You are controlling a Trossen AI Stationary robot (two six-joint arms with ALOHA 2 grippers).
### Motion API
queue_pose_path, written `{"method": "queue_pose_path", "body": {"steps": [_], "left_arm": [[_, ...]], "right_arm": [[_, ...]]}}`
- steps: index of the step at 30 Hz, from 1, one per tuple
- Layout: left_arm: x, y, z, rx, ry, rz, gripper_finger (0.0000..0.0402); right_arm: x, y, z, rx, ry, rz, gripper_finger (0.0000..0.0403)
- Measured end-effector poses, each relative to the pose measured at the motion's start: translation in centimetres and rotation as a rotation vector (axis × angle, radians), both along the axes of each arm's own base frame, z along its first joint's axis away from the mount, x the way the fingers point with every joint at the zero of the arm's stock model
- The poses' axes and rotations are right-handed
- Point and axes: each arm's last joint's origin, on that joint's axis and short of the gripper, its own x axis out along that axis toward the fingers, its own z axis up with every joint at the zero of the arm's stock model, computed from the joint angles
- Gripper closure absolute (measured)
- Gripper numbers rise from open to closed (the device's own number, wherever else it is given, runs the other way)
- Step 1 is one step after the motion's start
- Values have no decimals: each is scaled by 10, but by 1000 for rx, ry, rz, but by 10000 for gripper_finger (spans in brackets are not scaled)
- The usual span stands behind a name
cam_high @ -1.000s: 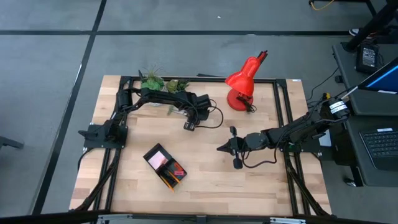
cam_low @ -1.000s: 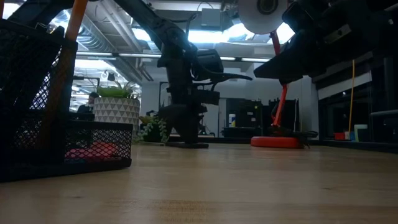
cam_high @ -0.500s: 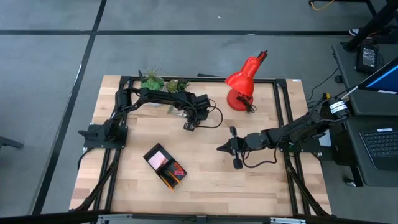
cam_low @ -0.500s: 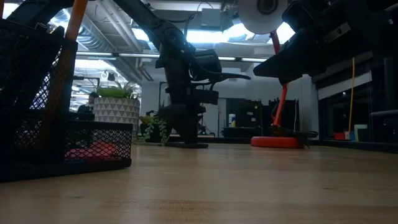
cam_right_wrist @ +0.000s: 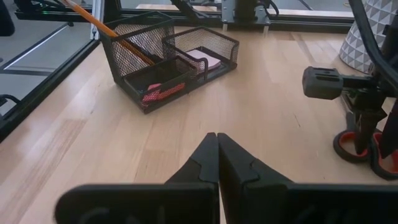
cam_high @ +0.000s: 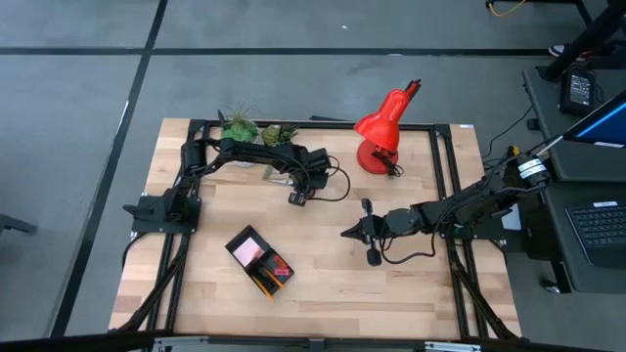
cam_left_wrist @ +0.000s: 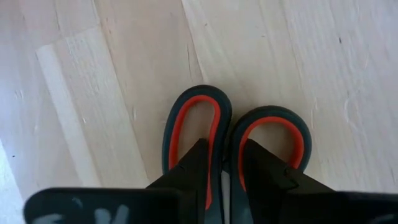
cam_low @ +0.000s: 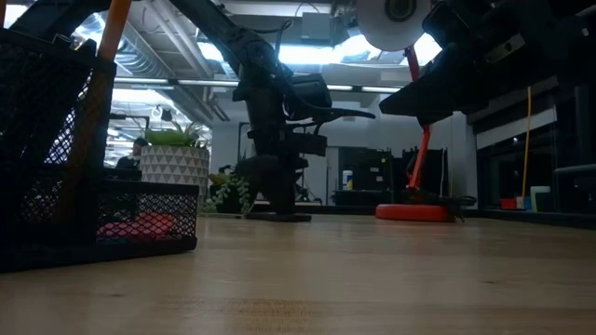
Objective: Pick and place office supplies into organizer
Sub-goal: Put the black scissors into the black desk organizer
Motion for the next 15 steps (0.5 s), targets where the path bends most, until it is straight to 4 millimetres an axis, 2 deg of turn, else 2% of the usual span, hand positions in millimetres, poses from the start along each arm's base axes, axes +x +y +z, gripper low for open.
{"method": "queue_pose_path", "body": {"steps": [10, 15], "left_arm": [[-4, -10, 23, -27, -27, -23, 332], [-5, -18, 47, -63, -102, -55, 332]], "right_arm": [[0, 0, -1, -4, 9, 0, 402], [-1, 0, -2, -6, 16, 0, 402]]}}
